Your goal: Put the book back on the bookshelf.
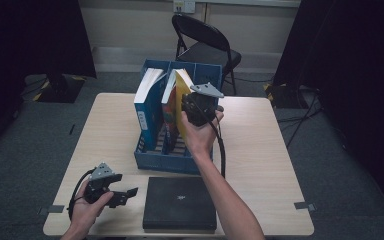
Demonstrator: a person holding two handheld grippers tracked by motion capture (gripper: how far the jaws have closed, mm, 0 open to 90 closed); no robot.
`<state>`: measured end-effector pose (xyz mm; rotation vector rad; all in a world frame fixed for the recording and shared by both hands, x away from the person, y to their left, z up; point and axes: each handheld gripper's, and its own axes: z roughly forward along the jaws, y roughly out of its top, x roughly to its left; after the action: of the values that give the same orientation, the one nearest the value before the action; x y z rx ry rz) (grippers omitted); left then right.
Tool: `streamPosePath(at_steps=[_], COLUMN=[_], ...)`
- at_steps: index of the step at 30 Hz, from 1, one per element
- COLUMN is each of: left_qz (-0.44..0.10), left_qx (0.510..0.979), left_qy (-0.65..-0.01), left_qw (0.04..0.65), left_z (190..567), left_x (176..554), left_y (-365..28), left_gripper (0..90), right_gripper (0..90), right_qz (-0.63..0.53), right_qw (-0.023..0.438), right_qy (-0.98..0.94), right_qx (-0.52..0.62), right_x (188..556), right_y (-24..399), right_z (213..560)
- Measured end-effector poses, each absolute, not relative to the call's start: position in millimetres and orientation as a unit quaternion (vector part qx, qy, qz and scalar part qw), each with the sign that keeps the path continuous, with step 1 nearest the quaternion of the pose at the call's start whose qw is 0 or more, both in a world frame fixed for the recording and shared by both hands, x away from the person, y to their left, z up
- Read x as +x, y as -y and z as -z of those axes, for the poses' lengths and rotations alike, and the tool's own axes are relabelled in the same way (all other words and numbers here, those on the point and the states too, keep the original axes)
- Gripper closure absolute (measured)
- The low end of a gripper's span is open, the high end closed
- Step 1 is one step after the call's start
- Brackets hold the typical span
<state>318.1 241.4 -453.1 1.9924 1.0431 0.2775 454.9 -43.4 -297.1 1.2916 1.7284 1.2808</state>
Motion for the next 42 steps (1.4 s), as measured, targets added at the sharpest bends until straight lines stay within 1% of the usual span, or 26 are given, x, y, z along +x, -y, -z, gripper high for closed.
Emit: streamPosePath(at_steps=[7,21,33,42], left_qz=[-0.110,-0.107,-0.106,-0.105], left_qx=[0.795,0.797,0.797,0.797], left_qy=[-0.418,-0.418,-0.417,-0.416], left_qw=[0.425,0.423,0.424,0.425], left_z=[453,454,454,454], left_x=[318,318,318,318], left_y=[-241,-241,-241,-242], left_gripper=[17.3,17.3,17.4,17.4], right_gripper=[75.3,75.1,74.8,74.1], right_qz=[-0.481,-0.473,-0.480,-0.474], right_qw=[0.324,0.345,0.339,0.335], right_qy=[-0.637,-0.618,-0.609,-0.626], right_qx=[0.508,0.525,0.533,0.521], right_x=[464,489,502,505], right_y=[28,17,14,13], right_z=[302,301,310,330])
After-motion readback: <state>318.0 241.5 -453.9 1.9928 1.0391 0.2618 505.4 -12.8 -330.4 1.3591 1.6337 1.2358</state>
